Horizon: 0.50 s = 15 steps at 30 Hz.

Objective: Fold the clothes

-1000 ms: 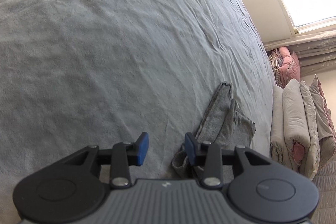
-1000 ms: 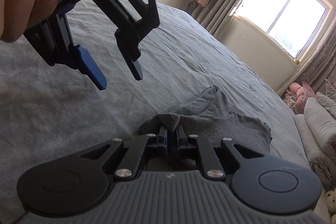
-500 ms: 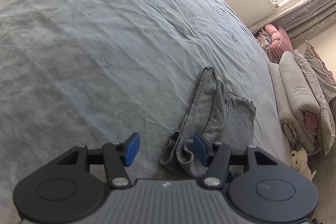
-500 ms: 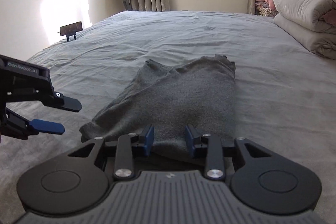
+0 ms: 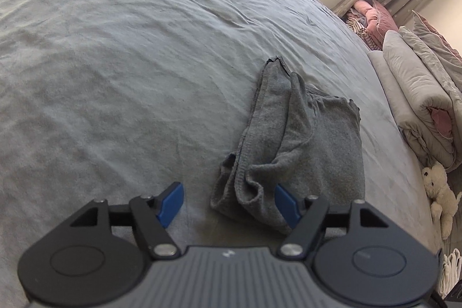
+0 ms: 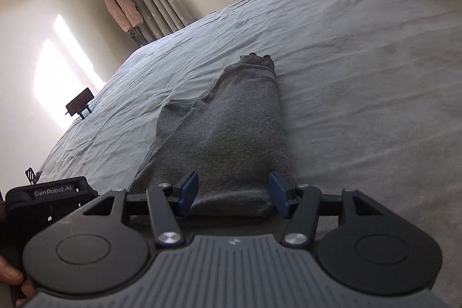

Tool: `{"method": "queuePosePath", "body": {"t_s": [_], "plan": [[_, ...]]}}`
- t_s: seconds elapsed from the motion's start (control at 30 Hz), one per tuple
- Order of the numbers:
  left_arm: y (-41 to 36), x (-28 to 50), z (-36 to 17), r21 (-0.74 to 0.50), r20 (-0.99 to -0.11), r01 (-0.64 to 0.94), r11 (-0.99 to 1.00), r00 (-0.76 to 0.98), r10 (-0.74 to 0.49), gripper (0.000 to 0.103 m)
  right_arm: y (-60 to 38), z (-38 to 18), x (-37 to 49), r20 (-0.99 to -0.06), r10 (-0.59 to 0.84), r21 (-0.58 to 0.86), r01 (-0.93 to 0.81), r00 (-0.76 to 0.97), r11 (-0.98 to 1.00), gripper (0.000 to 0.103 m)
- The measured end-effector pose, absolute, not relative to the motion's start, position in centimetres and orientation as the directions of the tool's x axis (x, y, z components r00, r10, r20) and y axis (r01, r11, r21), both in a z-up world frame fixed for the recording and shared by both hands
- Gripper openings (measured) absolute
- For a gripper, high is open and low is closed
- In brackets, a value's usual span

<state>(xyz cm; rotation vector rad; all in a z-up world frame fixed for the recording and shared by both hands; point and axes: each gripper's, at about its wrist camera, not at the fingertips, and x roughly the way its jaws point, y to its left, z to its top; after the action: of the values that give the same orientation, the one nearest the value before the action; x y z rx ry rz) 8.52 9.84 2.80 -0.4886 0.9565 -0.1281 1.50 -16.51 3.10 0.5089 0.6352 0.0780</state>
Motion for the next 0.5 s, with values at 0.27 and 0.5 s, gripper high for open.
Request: {"method": "queuePosePath", "body": {"t_s": [0.27, 0.5], "plan": [[9.9, 8.6, 2.7, -0.462, -0.755, -0.124, 0.878, 0.574, -0.316, 0.071, -19.3, 2.4, 0.2, -0.537, 0.166, 0.577, 0.217, 0.827, 0.787, 0.067], [10.1, 8.7, 2.7, -0.471, -0.754, -0.129, 0.872, 0.572, -0.323, 0.07, -17.8, 1.4, 1.5, -0.509, 0.25, 0.636, 0.164, 0.824, 0.754, 0.069]]}}
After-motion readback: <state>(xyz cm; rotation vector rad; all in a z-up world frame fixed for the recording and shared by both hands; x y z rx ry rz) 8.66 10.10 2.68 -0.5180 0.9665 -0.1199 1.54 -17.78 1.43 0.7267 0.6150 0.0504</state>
